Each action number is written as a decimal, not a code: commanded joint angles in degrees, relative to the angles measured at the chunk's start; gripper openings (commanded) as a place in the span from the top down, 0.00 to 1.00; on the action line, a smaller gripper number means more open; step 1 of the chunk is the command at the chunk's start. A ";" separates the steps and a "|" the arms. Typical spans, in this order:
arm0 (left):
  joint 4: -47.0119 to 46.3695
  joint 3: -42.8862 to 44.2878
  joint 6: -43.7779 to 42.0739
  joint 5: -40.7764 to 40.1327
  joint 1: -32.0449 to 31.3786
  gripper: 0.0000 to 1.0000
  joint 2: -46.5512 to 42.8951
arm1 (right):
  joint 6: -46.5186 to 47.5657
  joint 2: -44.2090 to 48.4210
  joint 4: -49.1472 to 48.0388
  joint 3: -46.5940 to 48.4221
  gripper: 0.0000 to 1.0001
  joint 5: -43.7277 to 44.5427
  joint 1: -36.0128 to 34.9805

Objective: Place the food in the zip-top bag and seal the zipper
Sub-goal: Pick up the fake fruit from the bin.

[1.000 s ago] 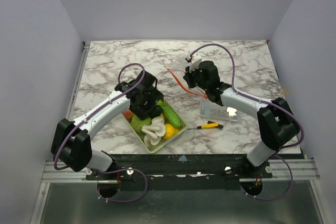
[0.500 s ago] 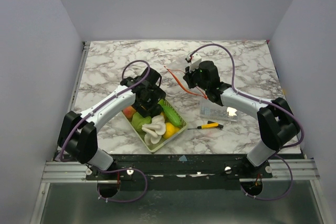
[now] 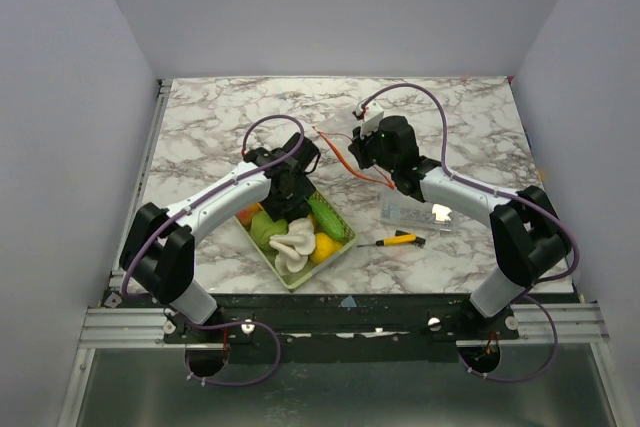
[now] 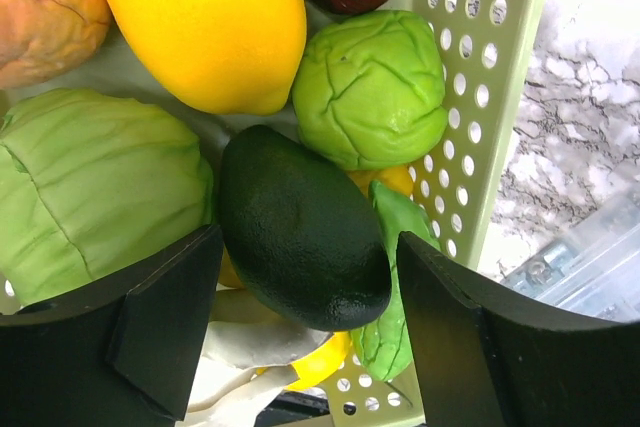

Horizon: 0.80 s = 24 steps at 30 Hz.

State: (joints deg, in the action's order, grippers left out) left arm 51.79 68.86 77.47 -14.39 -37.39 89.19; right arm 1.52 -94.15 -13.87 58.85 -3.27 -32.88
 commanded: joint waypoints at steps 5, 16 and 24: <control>1.39 2.27 -3.72 -3.45 -0.76 0.26 1.94 | 0.19 -0.41 -0.22 0.52 0.99 -1.47 0.14; 1.68 4.88 -9.39 -8.89 -1.35 0.81 -4.97 | -1.06 -0.25 -0.22 0.88 0.99 -3.05 0.15; -13.08 -0.76 -20.51 -3.35 -1.32 1.00 -13.74 | -7.99 0.90 1.41 2.39 0.99 -0.86 0.14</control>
State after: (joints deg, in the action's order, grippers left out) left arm 49.93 71.48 65.69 -19.92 -38.50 81.10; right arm -1.69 -94.15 -13.65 58.92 -4.86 -32.88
